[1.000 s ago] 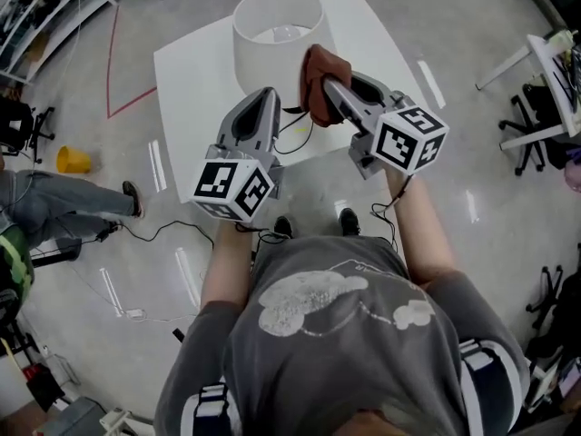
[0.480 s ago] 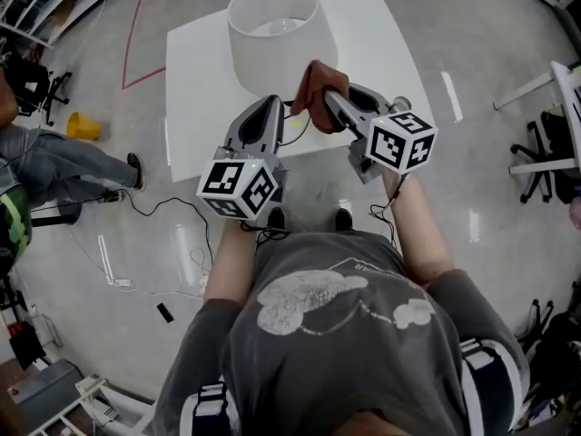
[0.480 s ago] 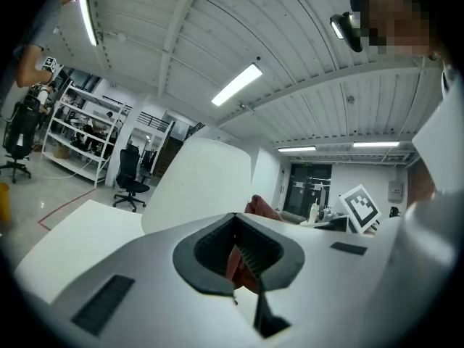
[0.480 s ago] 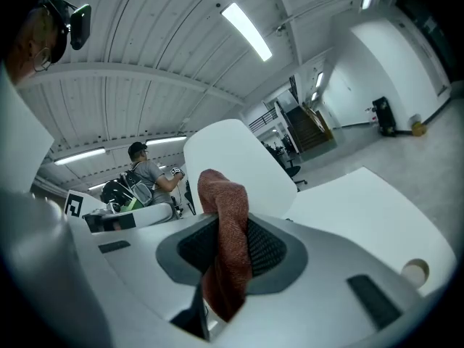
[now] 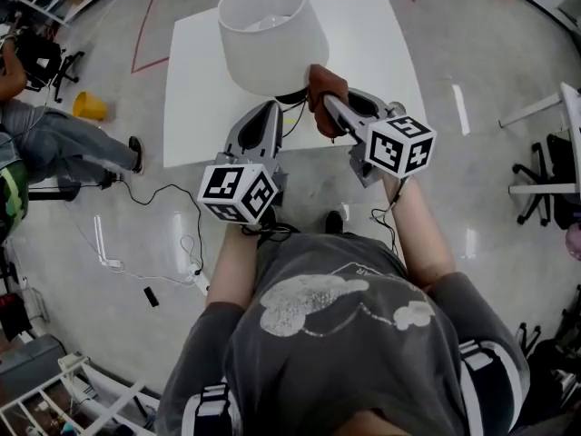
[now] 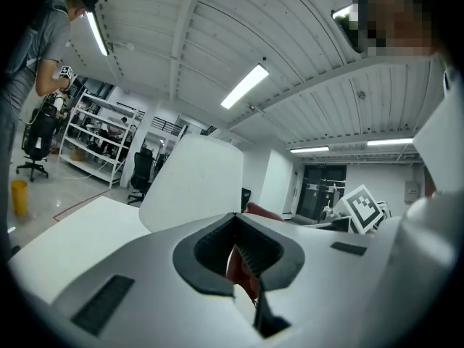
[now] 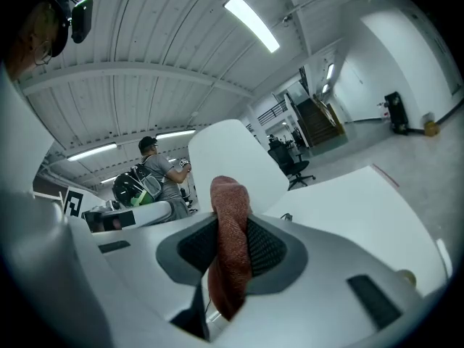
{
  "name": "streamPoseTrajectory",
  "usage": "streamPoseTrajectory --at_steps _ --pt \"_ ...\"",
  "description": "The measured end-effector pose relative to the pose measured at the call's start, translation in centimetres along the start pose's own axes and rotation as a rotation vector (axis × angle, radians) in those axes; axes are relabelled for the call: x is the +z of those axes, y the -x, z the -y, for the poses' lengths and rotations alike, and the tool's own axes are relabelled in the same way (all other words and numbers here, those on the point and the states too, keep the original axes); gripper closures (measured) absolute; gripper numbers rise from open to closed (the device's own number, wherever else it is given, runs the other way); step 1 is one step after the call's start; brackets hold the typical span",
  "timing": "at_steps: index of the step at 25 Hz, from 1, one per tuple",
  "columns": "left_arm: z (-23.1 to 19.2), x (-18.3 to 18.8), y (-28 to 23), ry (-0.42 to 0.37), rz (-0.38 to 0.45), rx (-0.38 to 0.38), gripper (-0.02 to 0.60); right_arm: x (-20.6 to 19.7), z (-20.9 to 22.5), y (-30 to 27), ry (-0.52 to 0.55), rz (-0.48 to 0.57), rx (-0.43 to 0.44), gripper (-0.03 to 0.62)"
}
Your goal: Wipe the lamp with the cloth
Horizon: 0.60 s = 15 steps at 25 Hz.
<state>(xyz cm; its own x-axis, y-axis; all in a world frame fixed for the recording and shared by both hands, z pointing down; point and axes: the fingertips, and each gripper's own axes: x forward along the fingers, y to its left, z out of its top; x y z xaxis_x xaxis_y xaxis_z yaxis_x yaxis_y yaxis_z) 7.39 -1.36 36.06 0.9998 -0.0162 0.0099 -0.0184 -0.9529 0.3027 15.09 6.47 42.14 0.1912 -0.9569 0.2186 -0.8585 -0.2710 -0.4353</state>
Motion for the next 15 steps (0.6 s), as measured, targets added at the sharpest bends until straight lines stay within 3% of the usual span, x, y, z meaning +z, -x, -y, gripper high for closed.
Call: streamPoseTrajectory --at_steps 9,15 --pt "0.4 6.4 0.3 -0.100 0.108 -0.012 0.574 8.4 -3.0 -0.3 0.083 0.141 0.046 0.503" --pt "-0.9 10.2 -1.1 -0.091 0.148 -0.059 0.574 11.7 -4.6 -2.9 0.122 0.154 0.029 0.503"
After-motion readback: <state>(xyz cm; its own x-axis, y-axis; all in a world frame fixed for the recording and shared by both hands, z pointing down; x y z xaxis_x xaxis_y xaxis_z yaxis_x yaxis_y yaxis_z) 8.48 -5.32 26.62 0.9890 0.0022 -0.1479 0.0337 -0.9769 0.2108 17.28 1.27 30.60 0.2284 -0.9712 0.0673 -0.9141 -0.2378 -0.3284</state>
